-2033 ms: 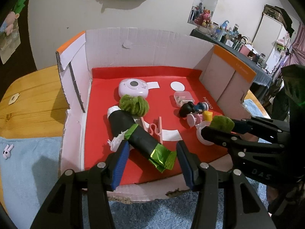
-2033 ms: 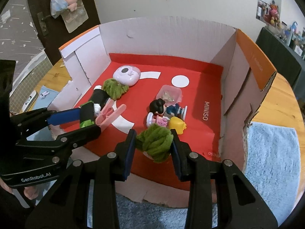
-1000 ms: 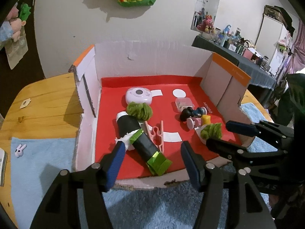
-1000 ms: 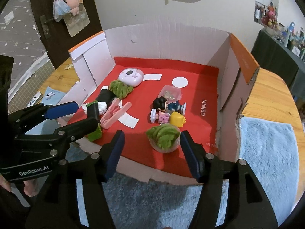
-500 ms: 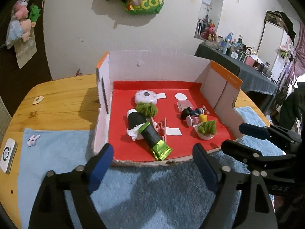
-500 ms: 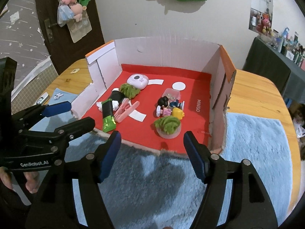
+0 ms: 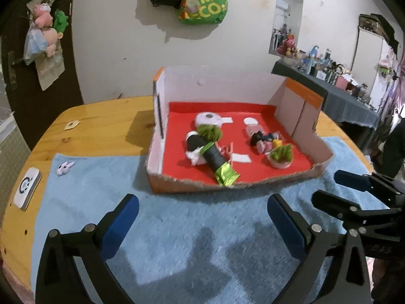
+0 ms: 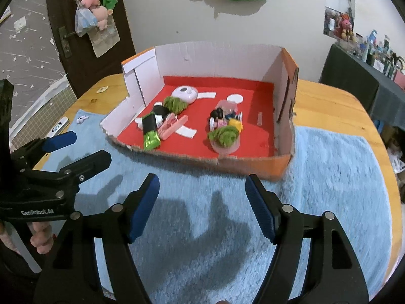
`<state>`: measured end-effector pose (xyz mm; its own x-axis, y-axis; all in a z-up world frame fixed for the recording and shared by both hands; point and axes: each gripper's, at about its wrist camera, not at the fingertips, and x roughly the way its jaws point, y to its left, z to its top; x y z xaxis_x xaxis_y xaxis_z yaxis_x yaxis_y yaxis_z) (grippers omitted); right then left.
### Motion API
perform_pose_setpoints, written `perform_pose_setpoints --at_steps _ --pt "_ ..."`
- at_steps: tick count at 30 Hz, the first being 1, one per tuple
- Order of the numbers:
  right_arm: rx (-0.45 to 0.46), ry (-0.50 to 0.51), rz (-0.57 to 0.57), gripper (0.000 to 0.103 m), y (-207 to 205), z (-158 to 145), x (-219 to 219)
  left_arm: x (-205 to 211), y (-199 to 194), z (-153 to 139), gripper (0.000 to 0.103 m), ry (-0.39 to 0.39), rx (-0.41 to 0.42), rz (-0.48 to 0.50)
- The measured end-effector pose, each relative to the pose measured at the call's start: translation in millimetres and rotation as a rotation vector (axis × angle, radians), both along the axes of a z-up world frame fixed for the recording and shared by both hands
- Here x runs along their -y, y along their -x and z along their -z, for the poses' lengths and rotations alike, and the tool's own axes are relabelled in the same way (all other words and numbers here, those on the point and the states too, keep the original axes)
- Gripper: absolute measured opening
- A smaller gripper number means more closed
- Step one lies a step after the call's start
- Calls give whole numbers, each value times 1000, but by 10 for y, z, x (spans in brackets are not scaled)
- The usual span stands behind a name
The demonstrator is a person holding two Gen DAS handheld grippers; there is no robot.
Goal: Organize objects
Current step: 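Open both tools and withdraw them from the box over the towel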
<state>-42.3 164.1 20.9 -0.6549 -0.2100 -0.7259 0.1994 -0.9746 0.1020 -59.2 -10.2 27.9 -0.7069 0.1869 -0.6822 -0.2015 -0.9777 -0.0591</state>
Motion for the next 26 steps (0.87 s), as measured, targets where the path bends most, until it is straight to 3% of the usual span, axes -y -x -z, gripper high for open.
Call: perform_pose_setpoints --at_steps 13,26 --pt "61 0 28 70 -176 347 7 43 -154 338 103 20 46 -61" --pt "85 5 42 70 -152 433 -20 2 -86 432 103 6 97 -15"
